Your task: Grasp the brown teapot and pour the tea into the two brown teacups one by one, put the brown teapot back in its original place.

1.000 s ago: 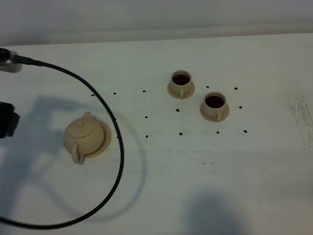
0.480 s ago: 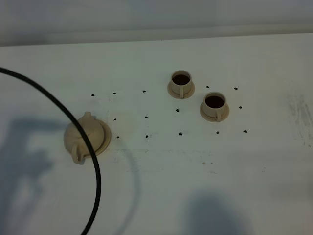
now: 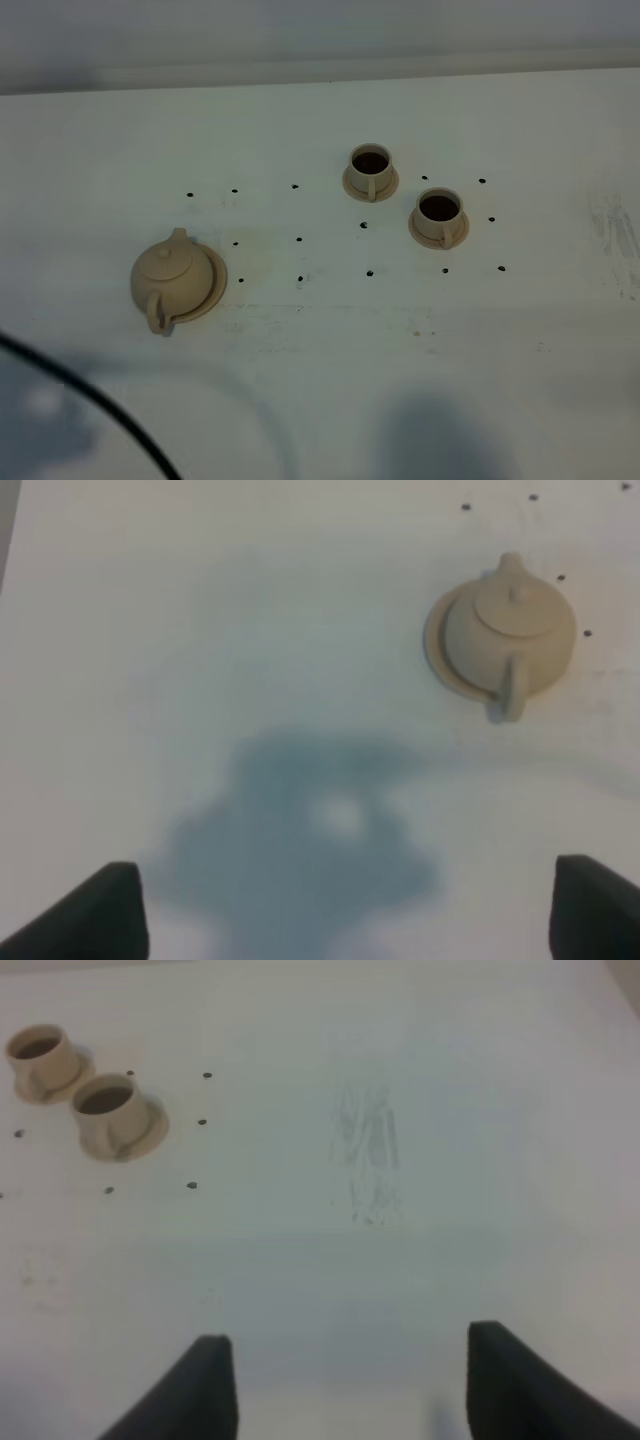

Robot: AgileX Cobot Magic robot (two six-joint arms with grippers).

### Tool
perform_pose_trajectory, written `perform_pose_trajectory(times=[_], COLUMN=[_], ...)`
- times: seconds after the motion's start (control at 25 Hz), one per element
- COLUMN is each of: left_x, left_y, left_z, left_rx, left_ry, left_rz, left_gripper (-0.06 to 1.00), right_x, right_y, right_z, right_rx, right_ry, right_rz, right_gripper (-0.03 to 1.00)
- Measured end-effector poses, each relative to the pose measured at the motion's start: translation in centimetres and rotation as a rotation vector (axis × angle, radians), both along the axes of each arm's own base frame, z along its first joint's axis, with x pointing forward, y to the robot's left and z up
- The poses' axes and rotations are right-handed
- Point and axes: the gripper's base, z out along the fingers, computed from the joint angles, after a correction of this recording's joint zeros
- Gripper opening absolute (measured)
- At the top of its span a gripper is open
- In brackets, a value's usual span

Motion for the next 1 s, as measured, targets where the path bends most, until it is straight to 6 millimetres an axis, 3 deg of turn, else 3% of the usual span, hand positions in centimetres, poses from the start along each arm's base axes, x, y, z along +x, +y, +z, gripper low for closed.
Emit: perform_pose_trajectory(times=[0.4,0.6,1.0], left_x=[-3.6,-4.7,-4.5], left_y=[-0.4,-0.4,-0.3], left_z=[-6.0,-7.2,-8.3], left_rx=[-0.075,-0.069,-0.06], left_ry=[-0.158,-0.213,-0.183], left_rz=[-0.027,-0.042,-0.03], left_gripper=[0.08,0.08,0.08], right_x=[0.0,0.0,0.0], right_y=[0.0,0.0,0.0], right_z=[0.0,0.0,0.0], right_rx=[0.0,0.0,0.0], right_ry=[0.0,0.0,0.0], right_rz=[0.0,0.0,0.0], right_gripper=[0.49,0.49,0.49])
